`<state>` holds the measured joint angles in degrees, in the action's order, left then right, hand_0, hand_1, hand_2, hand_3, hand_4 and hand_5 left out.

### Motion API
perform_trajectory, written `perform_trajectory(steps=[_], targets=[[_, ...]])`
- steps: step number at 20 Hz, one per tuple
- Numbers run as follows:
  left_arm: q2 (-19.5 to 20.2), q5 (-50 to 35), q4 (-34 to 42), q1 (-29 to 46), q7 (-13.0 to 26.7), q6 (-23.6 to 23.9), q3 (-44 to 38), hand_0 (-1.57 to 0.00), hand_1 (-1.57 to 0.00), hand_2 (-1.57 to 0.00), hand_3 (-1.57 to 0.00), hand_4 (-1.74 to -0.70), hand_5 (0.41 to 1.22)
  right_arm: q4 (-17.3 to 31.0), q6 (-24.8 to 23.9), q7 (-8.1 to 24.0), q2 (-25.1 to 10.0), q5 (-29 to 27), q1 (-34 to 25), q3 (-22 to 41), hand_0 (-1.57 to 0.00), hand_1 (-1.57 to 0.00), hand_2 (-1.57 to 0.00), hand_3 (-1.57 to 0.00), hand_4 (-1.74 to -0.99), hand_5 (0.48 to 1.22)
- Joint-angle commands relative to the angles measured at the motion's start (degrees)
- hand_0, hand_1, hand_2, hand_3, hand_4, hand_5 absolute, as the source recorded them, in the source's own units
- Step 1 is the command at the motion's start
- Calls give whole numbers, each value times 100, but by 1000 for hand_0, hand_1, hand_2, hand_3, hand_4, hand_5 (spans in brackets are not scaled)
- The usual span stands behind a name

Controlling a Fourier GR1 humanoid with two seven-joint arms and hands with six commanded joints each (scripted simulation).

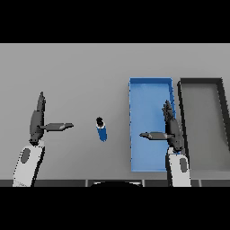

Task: Pick up the blue pipe and place it into the blue bin.

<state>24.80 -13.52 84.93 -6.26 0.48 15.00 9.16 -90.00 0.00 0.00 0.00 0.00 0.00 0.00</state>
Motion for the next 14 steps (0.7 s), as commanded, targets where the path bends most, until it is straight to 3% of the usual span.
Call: perform_trajectory(steps=[1, 6, 7, 9, 14], targets=[[3, -5, -8, -7, -22, -2, -9, 1, 1, 1, 1, -1074, 591, 5, -10, 6, 6, 3, -9, 3, 1, 1, 1, 1, -1225, 617], [18, -40, -177, -129, -3, -56, -63, 1, 1, 1, 1, -1074, 591, 27, -60, 61, 51, 41, -97, 25, 1, 1, 1, 1, -1225, 617], [461, -93, -97, -127, -229, -859, 131, 1, 1, 1, 1, -1074, 591, -180, 123, -209, -207, 303, 61, 245, 1, 1, 1, 1, -1225, 617], [970, -199, -74, -68, -526, -1723, 243, 1, 1, 1, 1, -1074, 589, -467, 253, -459, -421, 680, 341, 550, 1, 1, 1, 1, -1225, 618], [1174, -223, -123, -52, -610, -2197, 353, 1, 1, 1, 1, -1080, 600, -685, 172, -215, -552, 1055, 464, 719, 1, 1, 1, 1, -1196, 609]])
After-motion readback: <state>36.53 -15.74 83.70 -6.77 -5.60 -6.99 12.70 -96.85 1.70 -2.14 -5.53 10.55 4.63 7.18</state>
